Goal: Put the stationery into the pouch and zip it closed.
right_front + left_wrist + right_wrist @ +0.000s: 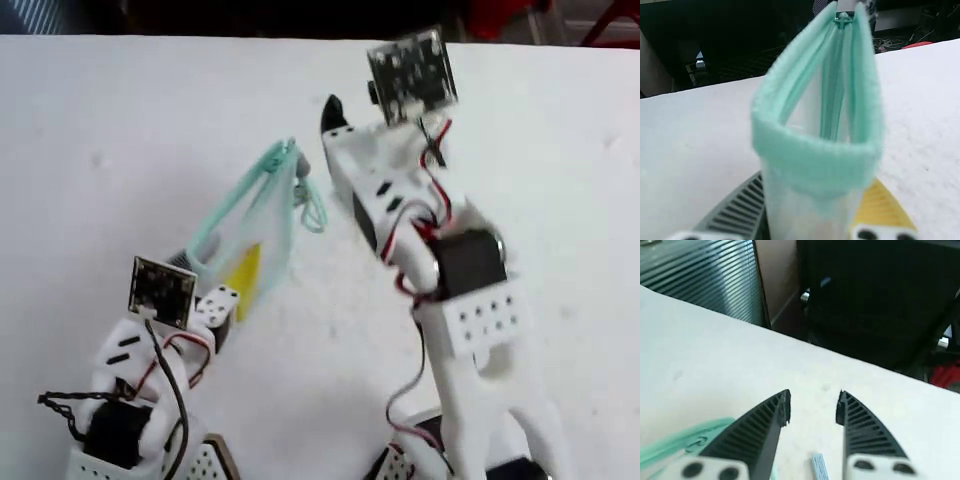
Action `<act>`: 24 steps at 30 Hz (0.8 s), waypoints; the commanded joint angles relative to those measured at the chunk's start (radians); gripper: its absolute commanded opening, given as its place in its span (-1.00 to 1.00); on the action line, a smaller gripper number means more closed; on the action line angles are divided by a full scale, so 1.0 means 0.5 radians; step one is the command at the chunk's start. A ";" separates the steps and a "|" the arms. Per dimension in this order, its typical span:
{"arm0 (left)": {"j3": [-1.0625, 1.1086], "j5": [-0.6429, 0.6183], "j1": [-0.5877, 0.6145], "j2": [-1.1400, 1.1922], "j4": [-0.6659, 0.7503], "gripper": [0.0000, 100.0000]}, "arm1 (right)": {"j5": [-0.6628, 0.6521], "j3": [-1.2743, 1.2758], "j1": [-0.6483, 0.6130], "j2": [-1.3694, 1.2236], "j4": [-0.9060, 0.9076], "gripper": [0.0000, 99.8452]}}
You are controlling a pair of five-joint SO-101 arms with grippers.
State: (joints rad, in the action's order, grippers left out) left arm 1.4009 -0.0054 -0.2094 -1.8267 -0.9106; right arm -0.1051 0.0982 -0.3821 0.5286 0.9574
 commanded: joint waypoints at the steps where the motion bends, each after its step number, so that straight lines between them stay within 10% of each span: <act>1: -0.074 0.015 0.002 -0.005 0.040 -0.62 | -0.028 -0.230 0.044 -0.143 0.146 -0.72; 24: -0.071 -0.267 0.330 -0.005 0.107 -0.62 | -0.261 -0.276 0.180 -1.327 0.152 -0.72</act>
State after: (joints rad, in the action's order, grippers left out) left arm 1.4009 -0.1066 -0.0790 -1.8220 -0.8907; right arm -0.1926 -0.0199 -0.3053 -0.0882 1.0863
